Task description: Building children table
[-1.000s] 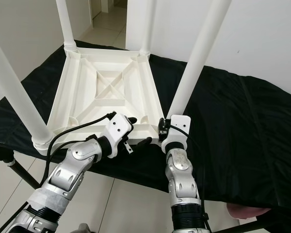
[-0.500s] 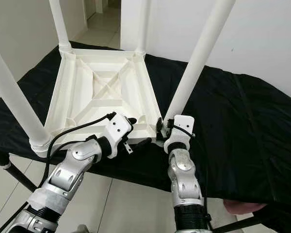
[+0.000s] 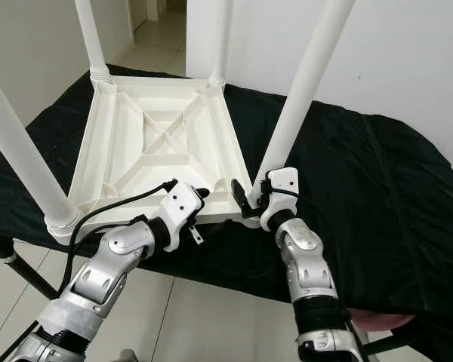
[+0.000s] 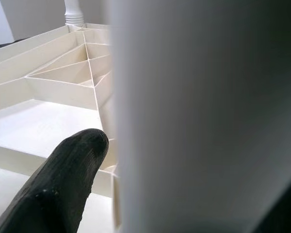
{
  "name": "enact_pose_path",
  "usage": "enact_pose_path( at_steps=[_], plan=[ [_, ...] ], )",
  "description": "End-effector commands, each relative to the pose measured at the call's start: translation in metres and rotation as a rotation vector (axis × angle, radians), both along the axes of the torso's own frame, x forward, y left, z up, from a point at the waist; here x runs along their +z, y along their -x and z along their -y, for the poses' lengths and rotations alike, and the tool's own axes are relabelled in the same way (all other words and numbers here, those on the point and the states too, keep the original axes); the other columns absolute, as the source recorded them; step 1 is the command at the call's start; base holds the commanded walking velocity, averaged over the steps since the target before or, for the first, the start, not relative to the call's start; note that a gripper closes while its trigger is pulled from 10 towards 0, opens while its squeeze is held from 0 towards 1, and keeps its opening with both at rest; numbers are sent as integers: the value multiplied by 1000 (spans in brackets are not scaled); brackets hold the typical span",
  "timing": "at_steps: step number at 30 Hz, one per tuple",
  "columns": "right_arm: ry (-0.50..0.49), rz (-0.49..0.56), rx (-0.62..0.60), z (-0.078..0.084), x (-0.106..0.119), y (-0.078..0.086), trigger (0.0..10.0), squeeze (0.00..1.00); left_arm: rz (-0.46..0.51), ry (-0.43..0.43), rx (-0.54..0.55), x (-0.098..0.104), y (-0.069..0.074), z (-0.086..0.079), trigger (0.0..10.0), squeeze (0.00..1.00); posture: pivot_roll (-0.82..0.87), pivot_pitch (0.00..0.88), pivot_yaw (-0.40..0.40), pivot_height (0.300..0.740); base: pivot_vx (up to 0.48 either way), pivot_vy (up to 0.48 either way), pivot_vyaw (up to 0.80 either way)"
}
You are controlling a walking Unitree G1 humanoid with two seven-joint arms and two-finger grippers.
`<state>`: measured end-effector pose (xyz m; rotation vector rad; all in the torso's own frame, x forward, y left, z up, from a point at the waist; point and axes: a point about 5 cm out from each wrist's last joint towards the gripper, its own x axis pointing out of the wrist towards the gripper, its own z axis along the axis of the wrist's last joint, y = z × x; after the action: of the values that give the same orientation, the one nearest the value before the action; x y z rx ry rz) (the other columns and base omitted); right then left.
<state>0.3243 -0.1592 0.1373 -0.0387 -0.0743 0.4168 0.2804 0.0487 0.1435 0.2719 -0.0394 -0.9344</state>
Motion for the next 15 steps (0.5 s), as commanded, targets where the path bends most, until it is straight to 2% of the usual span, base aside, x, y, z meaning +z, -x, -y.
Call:
enact_pose_path(
  at_steps=[1, 5, 15],
  plan=[
    [10, -14, 61, 4, -4, -2, 10000, 0, -10, -1, -11, -1, 3, 3, 10000, 0, 2, 0, -78, 740, 0, 0, 0],
    [7, -64, 166, 8, -11, -6, 10000, 0, -8, -3, -21, -1, 4, 5, 10000, 0, 1, 0, -76, 740, 0, 0, 0],
    [10, -145, 247, 8, -26, -11, 10000, 0, -1, -1, -27, 1, 2, 7, 10000, 0, 1, 0, -74, 740, 0, 0, 0]
  ],
)
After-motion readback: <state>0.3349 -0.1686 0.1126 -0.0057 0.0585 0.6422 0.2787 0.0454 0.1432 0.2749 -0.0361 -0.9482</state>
